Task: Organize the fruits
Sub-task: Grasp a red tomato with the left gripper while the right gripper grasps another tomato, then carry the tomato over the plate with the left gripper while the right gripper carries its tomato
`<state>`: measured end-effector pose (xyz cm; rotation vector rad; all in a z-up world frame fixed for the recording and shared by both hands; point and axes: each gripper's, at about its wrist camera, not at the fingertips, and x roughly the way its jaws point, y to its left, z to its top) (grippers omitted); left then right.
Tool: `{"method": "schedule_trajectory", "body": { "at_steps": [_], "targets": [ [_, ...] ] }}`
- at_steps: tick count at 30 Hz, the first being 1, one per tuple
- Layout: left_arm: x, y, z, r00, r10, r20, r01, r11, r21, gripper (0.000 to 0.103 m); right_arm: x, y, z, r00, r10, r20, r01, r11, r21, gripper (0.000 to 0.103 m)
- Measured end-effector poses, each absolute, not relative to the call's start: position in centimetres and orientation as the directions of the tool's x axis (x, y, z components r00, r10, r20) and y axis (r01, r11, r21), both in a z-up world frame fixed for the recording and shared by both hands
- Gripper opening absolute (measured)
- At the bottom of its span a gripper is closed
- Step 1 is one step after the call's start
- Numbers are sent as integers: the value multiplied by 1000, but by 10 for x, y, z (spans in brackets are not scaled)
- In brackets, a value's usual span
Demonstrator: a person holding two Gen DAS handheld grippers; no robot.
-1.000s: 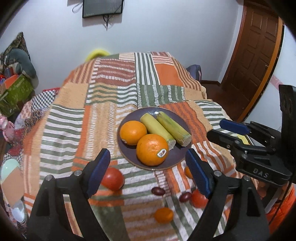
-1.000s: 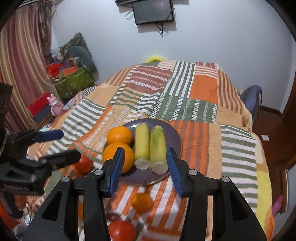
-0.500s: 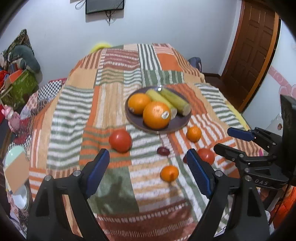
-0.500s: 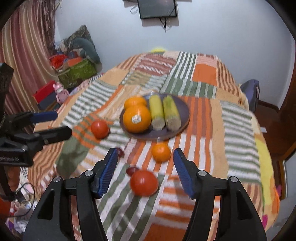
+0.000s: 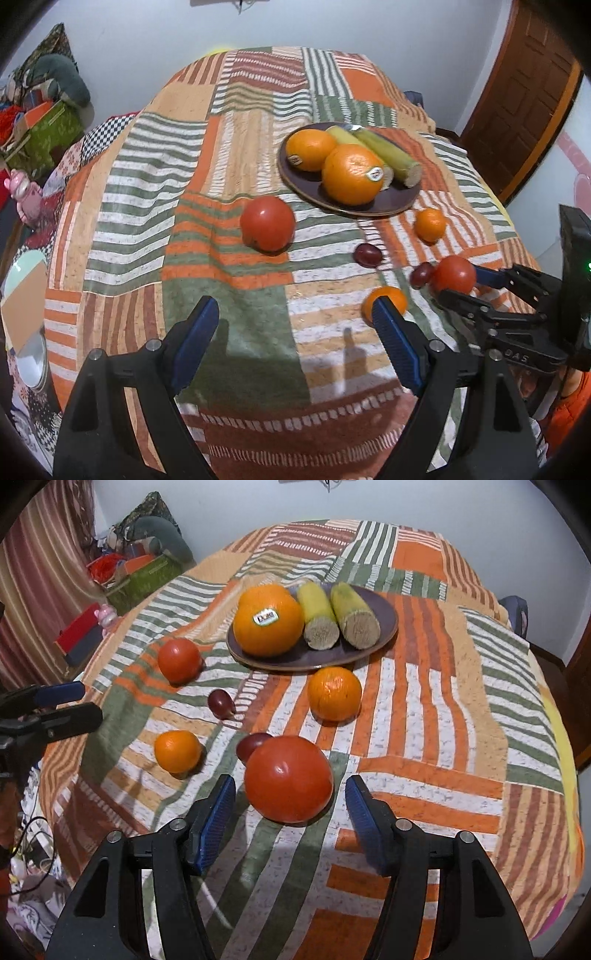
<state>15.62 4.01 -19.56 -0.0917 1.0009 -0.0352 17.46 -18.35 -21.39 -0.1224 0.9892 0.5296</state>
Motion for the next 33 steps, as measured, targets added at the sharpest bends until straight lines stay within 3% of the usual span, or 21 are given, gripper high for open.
{"method": "schedule_trajectory", "body": {
  "at_steps": [2, 9, 17, 22, 33],
  "targets": [
    [162, 45, -200, 534, -68, -843, -27, 995, -98, 85, 175, -186, -213, 421, 394, -817, -486, 858, 164, 44],
    [194, 60, -213, 524, -87, -847, -51, 990, -133, 85, 177, -195, -200, 451, 398, -799, -476, 865, 162, 44],
    [235, 64, -227, 514, -77, -854, -48, 992, -118, 69, 194, -201, -187, 485, 410, -773, -461, 871, 173, 44],
    [250, 66, -240, 490, -80, -868, -43, 992, -116, 52, 206, -203, -185, 491, 411, -768, -457, 872, 174, 44],
    [251, 64, -231, 503, -94, -859, -34, 991, -128, 51, 226, -211, -176, 515, 425, -744, -443, 876, 193, 44]
  ]
}}
